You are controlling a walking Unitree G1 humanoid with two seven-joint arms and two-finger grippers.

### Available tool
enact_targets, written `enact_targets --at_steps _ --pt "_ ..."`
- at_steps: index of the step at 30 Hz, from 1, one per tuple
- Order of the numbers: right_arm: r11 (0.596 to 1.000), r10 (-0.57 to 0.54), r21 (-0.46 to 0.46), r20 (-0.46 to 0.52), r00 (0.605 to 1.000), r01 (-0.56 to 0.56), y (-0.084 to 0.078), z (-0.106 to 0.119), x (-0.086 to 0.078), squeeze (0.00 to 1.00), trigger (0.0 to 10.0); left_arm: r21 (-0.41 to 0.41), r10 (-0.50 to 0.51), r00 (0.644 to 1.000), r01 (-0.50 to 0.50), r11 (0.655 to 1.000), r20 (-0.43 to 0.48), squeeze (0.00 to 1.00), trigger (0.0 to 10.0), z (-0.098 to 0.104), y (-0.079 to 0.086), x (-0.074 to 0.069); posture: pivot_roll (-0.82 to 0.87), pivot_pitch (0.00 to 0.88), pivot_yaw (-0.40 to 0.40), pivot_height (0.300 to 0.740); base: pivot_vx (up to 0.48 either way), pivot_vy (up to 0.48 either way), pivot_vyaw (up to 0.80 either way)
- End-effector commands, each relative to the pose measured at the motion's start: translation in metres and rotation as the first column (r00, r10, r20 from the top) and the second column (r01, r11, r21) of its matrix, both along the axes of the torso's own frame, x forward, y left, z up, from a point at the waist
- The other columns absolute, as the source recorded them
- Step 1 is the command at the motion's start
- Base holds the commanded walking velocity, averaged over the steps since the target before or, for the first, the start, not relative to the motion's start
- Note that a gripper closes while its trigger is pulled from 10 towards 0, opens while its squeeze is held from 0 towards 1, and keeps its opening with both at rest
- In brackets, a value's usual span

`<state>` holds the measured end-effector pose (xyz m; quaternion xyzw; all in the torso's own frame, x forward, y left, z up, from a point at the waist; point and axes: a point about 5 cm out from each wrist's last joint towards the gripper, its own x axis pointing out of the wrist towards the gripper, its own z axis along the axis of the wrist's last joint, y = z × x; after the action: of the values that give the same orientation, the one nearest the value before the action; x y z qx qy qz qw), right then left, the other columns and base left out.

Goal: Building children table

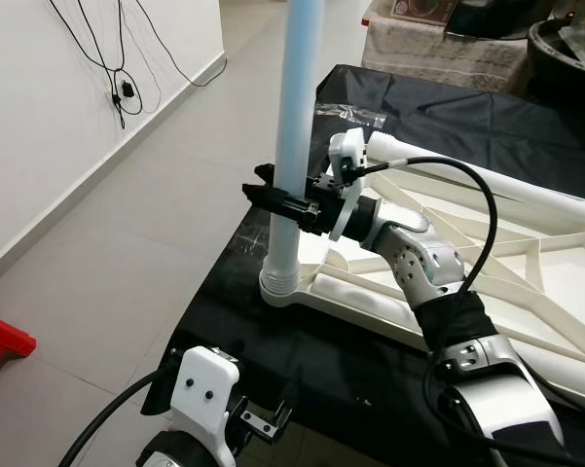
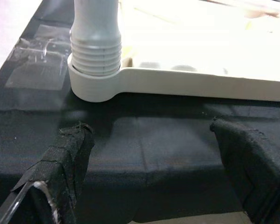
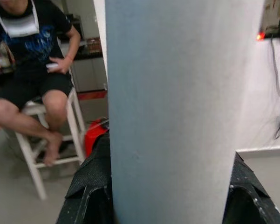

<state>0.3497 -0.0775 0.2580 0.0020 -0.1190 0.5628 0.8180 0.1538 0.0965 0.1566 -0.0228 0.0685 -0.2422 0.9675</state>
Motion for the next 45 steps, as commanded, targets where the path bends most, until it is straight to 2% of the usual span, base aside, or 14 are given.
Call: enact_targets --at_steps 1,13,19,23,27,28,29,32,33,35,39,41,43,45 --pt "0.994 -0.071 -0.088 -0.018 0.997 0.069 -0.01 -0.017 0.003 0.0 0.0 0.018 -0.005 1.0 0.005 1.0 -0.011 0.0 10.0 -0.004 0.001 -0.001 0.13 0.2 -0.057 0.74 0.0 0.0 0.0" --pt "0.939 -0.333 -0.094 -0.021 0.943 0.33 -0.023 -0.03 0.007 0.0 0.0 0.036 -0.016 1.0 0.016 0.999 0.007 0.0 10.0 -0.005 0.001 0.005 0.13 0.19 -0.048 0.74 0.0 0.0 0.0" --pt "0.847 -0.531 -0.073 -0.057 0.845 0.527 -0.031 -0.033 0.014 0.0 0.0 0.04 -0.015 1.0 0.014 0.999 0.021 0.0 10.0 -0.004 0.002 0.009 0.13 0.183 -0.046 0.74 0.0 0.0 0.0" --pt "0.654 -0.753 -0.049 -0.144 0.642 0.755 -0.049 -0.041 0.022 0.0 0.0 0.042 -0.013 0.999 0.012 0.999 0.033 0.0 10.0 -0.004 0.001 0.013 0.12 0.18 -0.044 0.74 0.0 0.0 0.0" --pt "0.623 -0.778 -0.045 -0.147 0.611 0.781 -0.051 -0.042 0.022 0.0 0.0 0.042 -0.015 0.999 0.013 0.999 0.034 0.0 10.0 -0.004 0.001 0.014 0.12 0.179 -0.046 0.74 0.0 0.0 0.0" --pt "0.54 -0.837 -0.04 -0.138 0.53 0.841 -0.055 -0.043 0.021 0.0 0.0 0.044 -0.018 0.999 0.016 0.999 0.039 0.0 10.0 -0.004 0.002 0.015 0.12 0.18 -0.047 0.74 0.0 0.0 0.0" --pt "0.54 -0.837 -0.04 -0.138 0.53 0.841 -0.055 -0.043 0.021 0.0 0.0 0.044 -0.018 0.999 0.016 0.999 0.039 0.0 10.0 -0.004 0.002 0.015 0.12 0.18 -0.047 0.74 0.0 0.0 0.0" --pt "0.383 -0.917 -0.043 -0.136 0.374 0.923 -0.058 -0.047 0.015 0.0 0.0 0.049 -0.014 0.999 0.012 0.999 0.046 0.0 10.0 -0.003 0.004 0.017 0.13 0.184 -0.049 0.74 0.0 0.0 0.0" --pt "0.383 -0.917 -0.043 -0.136 0.374 0.923 -0.058 -0.047 0.015 0.0 0.0 0.049 -0.014 0.999 0.012 0.999 0.046 0.0 10.0 -0.003 0.004 0.017 0.13 0.184 -0.049 0.74 0.0 0.0 0.0" --pt "0.232 -0.962 -0.046 -0.156 0.223 0.972 -0.056 -0.051 0.008 0.0 0.0 0.053 -0.012 0.999 0.009 0.999 0.049 0.0 10.0 -0.003 0.005 0.018 0.12 0.184 -0.047 0.74 0.0 0.0 0.0" --pt "0.115 -0.965 -0.049 -0.241 0.1 0.992 -0.046 -0.054 0.002 0.0 0.0 0.052 -0.014 0.998 0.011 0.999 0.054 0.0 10.0 -0.003 0.005 0.02 0.13 0.182 -0.046 0.74 0.0 0.0 0.0" --pt "-0.009 -0.962 -0.067 -0.271 -0.027 0.998 -0.04 -0.054 -0.002 0.0 0.0 0.052 -0.016 0.998 0.014 0.999 0.056 0.0 10.0 -0.003 0.004 0.02 0.13 0.182 -0.045 0.74 0.0 0.0 0.0" --pt "-0.009 -0.962 -0.067 -0.271 -0.027 0.998 -0.04 -0.054 -0.002 0.0 0.0 0.052 -0.016 0.998 0.014 0.999 0.056 0.0 10.0 -0.003 0.004 0.02 0.13 0.182 -0.045 0.74 0.0 0.0 0.0" --pt "-0.204 -0.929 -0.148 -0.284 -0.239 0.968 -0.035 -0.056 -0.007 0.0 0.0 0.051 -0.021 0.998 0.018 0.999 0.058 0.0 10.0 -0.003 0.003 0.021 0.13 0.173 -0.045 0.74 0.0 0.0 0.0"
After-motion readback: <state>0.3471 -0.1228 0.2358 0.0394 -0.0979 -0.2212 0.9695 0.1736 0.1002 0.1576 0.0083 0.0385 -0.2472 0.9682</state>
